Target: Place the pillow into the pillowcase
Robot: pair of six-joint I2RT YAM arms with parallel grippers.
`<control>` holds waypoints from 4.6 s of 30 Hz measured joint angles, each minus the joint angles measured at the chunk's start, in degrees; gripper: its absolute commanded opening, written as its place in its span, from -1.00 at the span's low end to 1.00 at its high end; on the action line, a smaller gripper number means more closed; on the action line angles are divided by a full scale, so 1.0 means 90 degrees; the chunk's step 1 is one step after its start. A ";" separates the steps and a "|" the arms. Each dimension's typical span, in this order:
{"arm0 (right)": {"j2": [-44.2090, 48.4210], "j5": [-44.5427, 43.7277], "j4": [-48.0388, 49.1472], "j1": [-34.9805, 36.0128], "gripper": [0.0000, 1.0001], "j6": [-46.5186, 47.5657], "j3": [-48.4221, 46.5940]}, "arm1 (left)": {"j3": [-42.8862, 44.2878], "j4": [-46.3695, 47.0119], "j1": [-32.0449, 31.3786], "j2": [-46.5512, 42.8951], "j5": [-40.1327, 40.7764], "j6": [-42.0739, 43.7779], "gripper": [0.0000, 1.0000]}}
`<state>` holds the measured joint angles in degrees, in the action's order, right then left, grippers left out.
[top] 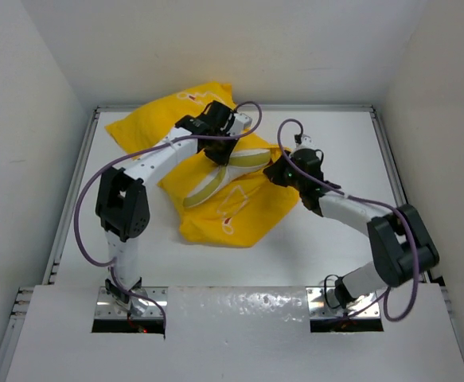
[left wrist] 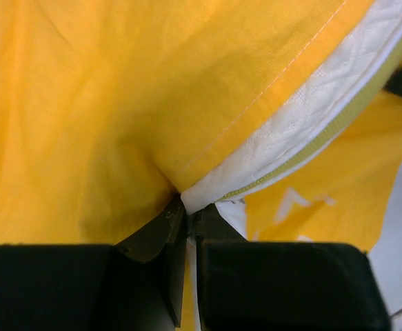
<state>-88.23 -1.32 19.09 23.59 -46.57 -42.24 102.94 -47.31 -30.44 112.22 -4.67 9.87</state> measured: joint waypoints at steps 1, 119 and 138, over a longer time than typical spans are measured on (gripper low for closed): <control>0.0253 0.0250 0.0134 -0.0058 -1.00 0.0095 0.0131 | -0.0066 0.0058 0.0000 0.0007 0.0007 0.0053 -1.00; -0.0678 0.0078 -0.2917 0.0024 0.44 0.0066 -0.1117 | -0.0877 0.1673 0.0024 0.0809 -0.0597 -0.0913 -1.00; 0.0221 0.2144 -0.1268 -0.0238 -1.00 0.1103 0.0117 | -0.0566 0.1375 -0.0024 0.0852 -0.0206 -0.0767 -1.00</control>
<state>-86.24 17.98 7.68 21.45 -36.64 -41.19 97.84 -34.94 -30.65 119.90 -6.52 2.96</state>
